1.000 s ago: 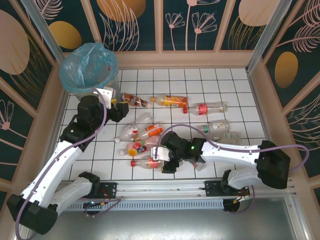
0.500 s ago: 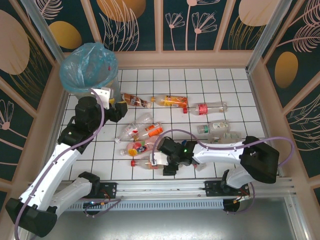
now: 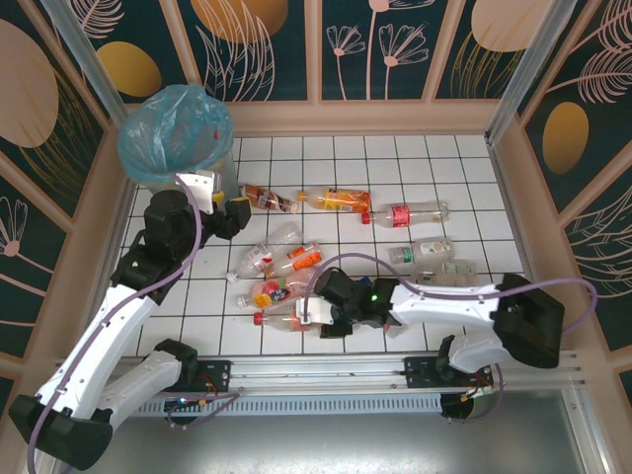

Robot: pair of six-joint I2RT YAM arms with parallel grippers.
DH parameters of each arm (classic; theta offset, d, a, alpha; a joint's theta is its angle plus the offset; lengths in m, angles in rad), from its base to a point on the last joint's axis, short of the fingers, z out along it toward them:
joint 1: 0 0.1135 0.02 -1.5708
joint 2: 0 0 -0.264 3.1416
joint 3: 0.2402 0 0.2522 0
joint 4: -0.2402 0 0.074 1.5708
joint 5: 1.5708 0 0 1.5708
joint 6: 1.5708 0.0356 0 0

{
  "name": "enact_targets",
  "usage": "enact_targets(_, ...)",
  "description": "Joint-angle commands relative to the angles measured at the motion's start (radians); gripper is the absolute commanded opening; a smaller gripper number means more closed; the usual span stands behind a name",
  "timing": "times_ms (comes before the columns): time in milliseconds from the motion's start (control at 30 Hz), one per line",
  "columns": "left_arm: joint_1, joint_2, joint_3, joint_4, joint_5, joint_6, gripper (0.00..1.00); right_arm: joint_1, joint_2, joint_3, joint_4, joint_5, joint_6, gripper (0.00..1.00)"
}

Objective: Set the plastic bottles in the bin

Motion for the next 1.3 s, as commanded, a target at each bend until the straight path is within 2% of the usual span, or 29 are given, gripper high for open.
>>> enact_targets(0,-0.001,-0.026,0.048,0.063,0.06,-0.052,0.67,-0.017,-0.101,0.003,0.021,-0.049,0.028,0.49)
enact_targets(133,-0.001,-0.025,0.048,0.135,0.192,-0.1,0.72,-0.106,-0.22,-0.003,0.091,-0.179,0.113,0.48)
enact_targets(267,-0.001,-0.012,0.101,0.202,0.362,-0.146,0.73,-0.268,-0.318,0.008,0.172,-0.372,0.229,0.46)
enact_targets(367,-0.002,-0.002,0.123,0.263,0.498,-0.201,0.73,-0.353,-0.353,0.027,0.211,-0.498,0.29,0.45)
enact_targets(533,-0.001,0.009,0.12,0.383,0.696,-0.281,0.74,-0.411,-0.366,0.063,0.289,-0.607,0.386,0.44)
enact_targets(767,-0.001,0.02,0.106,0.416,0.76,-0.322,0.73,-0.416,-0.345,0.128,0.397,-0.683,0.502,0.44)
enact_targets(933,-0.001,0.021,0.079,0.459,0.81,-0.36,0.65,-0.416,-0.317,0.172,0.434,-0.725,0.562,0.43)
enact_targets(1267,-0.001,-0.006,0.069,0.469,0.793,-0.344,0.58,-0.405,-0.296,0.182,0.429,-0.758,0.595,0.41)
